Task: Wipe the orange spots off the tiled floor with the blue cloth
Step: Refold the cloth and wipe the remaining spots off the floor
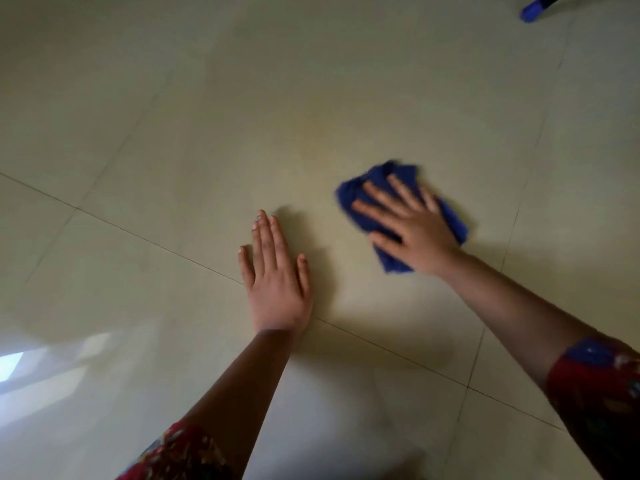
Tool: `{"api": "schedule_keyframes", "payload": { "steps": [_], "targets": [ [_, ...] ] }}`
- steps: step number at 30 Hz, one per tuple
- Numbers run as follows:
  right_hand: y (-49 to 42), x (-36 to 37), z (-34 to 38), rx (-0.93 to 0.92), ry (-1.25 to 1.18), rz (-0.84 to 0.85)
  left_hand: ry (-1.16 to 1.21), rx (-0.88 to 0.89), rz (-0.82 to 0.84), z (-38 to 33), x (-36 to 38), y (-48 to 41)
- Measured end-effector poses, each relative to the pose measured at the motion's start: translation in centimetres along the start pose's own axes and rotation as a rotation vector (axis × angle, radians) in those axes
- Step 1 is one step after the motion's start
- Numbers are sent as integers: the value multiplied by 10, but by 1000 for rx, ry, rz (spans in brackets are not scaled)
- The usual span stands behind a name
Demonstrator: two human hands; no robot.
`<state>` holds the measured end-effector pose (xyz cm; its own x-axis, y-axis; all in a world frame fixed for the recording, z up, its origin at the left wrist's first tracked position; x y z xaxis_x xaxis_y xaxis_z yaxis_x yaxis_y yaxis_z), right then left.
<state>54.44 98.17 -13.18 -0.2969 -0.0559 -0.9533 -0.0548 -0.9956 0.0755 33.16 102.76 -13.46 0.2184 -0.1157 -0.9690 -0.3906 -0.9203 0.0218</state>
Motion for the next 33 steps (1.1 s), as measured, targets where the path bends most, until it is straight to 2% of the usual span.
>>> {"api": "schedule_keyframes", "payload": {
  "steps": [2, 4, 6, 9, 11, 12, 14, 17, 19, 20, 21, 23, 25, 27, 29, 30, 31, 32, 33],
  "targets": [
    [-22, -18, -46, 263, -7, -79, -51, 40, 24, -5, 4, 0],
    [-57, -19, -45, 400, -39, -111, -63, 35, 27, -5, 5, -1],
    [-82, -5, 1, 311, -42, -75, -58, 16, 23, -2, 6, -1],
    [-28, 24, 87, -42, 16, -15, -34, 20, 16, 0, 6, -1],
    [39, 31, 91, -133, 52, 29, -38, 39, 31, -2, 7, -1],
    [63, 28, 72, -115, 65, 41, -49, 50, 42, -3, 8, -1],
    [82, 10, 7, 47, 91, 4, -68, 68, 54, -6, 9, 1],
    [48, -19, -81, 476, 8, -115, -77, 59, 59, -5, 10, 1],
    [8, -29, -78, 613, -32, -170, -86, 62, 60, -5, 11, 1],
    [-13, -23, -57, 565, -30, -146, -90, 66, 56, -6, 11, 1],
    [-26, -12, -24, 443, -15, -106, -92, 68, 56, -6, 11, 1],
    [-17, 18, 50, 89, 29, 5, -89, 74, 58, -6, 11, 0],
    [11, 26, 68, -62, -4, 86, -91, 75, 60, -6, 11, 1],
    [0, 9, 20, 21, 6, 27, -102, 65, 59, -5, 10, 0],
    [-30, -24, -54, 331, -41, -100, -98, 70, 63, -6, 11, 1],
    [-42, -33, -76, 478, -72, -131, -96, 68, 62, -6, 11, 1],
    [-51, -32, -74, 547, -81, -134, -98, 64, 62, -6, 10, 1],
    [-57, -26, -52, 500, -49, -136, -102, 62, 62, -6, 10, 1],
    [-60, -12, -13, 336, 3, -92, -103, 57, 55, -5, 9, 0]
  ]
}}
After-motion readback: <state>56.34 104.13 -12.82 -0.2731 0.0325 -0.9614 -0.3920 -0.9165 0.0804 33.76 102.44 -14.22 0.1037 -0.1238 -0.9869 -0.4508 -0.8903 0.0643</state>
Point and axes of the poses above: each hand's wrist, its own y-axis away from the middle knuckle, its own x-axis out of the palm, z = x × y, the point moved 10 cm from there along -y, towards the middle knuckle, and after that the axes turned 11 degrees about -y, right-handed, at the moved point
